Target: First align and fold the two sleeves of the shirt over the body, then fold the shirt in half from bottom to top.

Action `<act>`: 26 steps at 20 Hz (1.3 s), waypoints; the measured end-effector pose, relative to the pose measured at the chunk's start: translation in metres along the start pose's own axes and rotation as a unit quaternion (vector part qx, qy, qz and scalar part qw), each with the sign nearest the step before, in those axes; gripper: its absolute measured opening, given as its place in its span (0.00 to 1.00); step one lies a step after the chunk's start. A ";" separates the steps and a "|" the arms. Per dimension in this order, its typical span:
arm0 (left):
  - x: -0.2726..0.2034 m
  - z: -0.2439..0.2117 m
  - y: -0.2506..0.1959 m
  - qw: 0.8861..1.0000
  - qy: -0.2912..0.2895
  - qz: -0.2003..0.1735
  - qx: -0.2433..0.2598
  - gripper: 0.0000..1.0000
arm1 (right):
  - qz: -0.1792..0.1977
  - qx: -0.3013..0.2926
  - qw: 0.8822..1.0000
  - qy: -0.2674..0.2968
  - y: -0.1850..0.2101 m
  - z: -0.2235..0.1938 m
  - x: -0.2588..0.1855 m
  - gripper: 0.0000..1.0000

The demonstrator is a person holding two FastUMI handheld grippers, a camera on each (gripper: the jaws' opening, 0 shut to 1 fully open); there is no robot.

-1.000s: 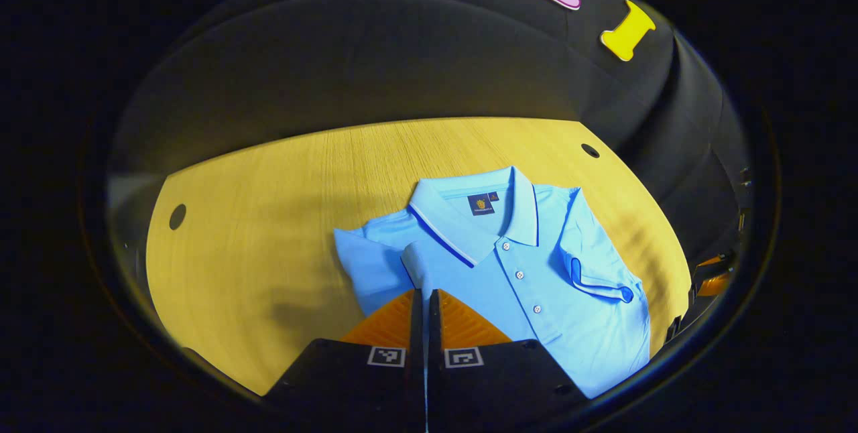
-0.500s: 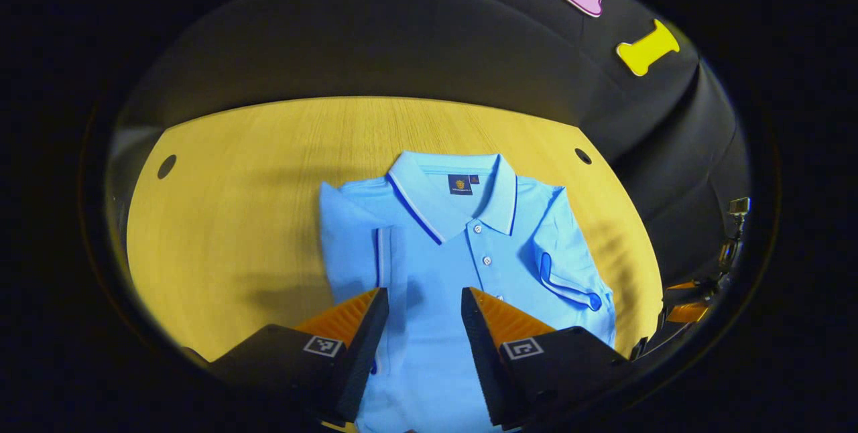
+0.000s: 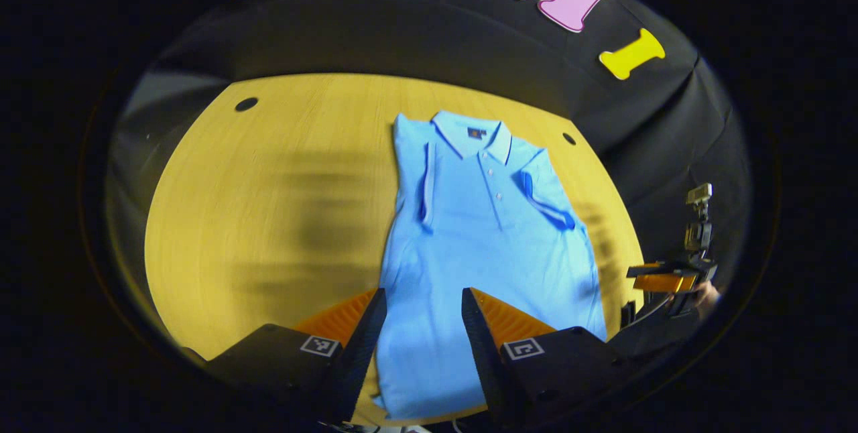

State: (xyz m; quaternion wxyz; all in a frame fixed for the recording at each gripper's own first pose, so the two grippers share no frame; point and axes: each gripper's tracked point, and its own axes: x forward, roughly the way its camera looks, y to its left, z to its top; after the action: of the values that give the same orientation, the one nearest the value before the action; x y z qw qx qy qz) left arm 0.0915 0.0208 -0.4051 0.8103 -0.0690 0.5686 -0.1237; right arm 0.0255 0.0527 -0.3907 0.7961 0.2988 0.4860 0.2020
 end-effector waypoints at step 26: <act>-0.017 -0.170 0.015 0.991 0.058 -0.097 -0.075 0.80 | 0.128 0.214 0.967 0.052 0.041 -0.131 0.019 0.93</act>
State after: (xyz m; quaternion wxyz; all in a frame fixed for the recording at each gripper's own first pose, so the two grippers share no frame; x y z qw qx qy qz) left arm -0.0715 0.0449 -0.4520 0.7528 -0.1772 0.6126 -0.1630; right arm -0.0849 0.1316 -0.4213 0.6546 0.5111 0.5163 0.2090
